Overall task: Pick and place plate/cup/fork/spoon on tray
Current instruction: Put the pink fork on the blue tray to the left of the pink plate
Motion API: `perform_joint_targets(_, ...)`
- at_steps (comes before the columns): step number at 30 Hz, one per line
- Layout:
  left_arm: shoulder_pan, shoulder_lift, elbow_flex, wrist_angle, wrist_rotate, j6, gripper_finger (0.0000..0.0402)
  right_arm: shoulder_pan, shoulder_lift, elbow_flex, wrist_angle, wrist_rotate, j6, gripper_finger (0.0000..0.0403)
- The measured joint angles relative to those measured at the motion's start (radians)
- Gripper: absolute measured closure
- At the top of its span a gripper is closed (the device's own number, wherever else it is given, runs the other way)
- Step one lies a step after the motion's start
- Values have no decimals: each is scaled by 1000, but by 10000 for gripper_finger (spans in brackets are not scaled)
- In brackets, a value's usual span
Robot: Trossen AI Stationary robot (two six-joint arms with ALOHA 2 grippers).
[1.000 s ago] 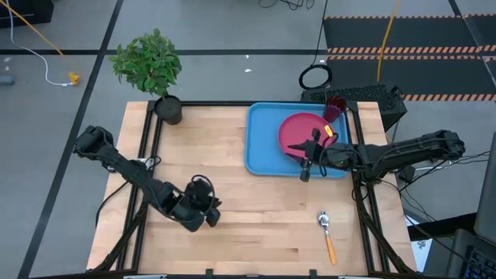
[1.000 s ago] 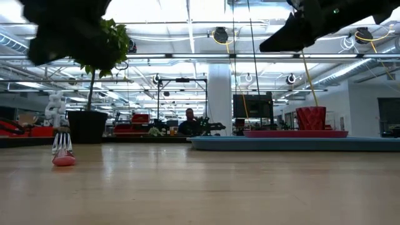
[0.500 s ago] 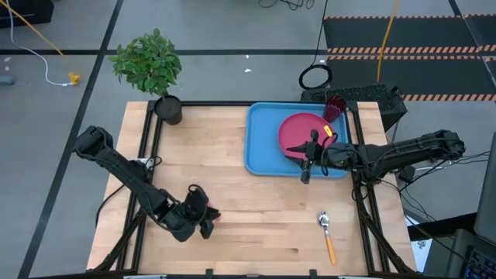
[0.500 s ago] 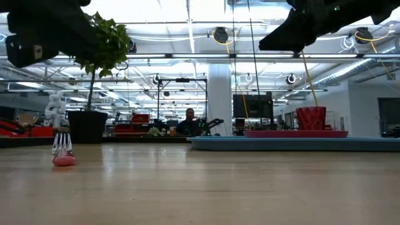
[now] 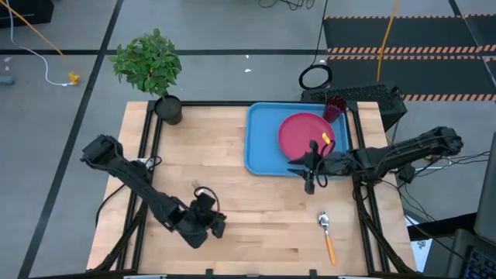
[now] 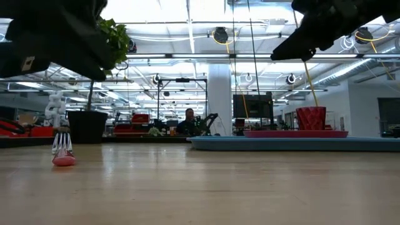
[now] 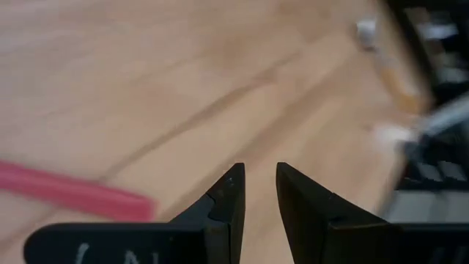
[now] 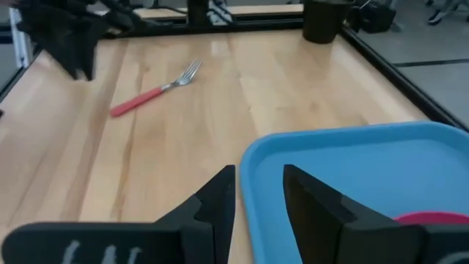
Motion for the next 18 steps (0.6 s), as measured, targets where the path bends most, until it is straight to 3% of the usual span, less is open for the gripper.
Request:
perform_joint_targets(5, 20, 116, 173, -384, 52, -250, 321, 17, 0, 0, 8, 3, -2, 296)
perform_joint_targets(8, 34, 191, 237, -516, 149, -379, 321, 15, 0, 0, 10, 3, -14, 296)
perform_joint_targets(10, 45, 226, 260, -577, 204, -420, 321, 15, 0, 0, 11, 4, -30, 296)
perform_joint_targets(18, 80, 283, 264, -646, 200, -524, 320, 15, 0, 0, 84, 4, -108, 296)
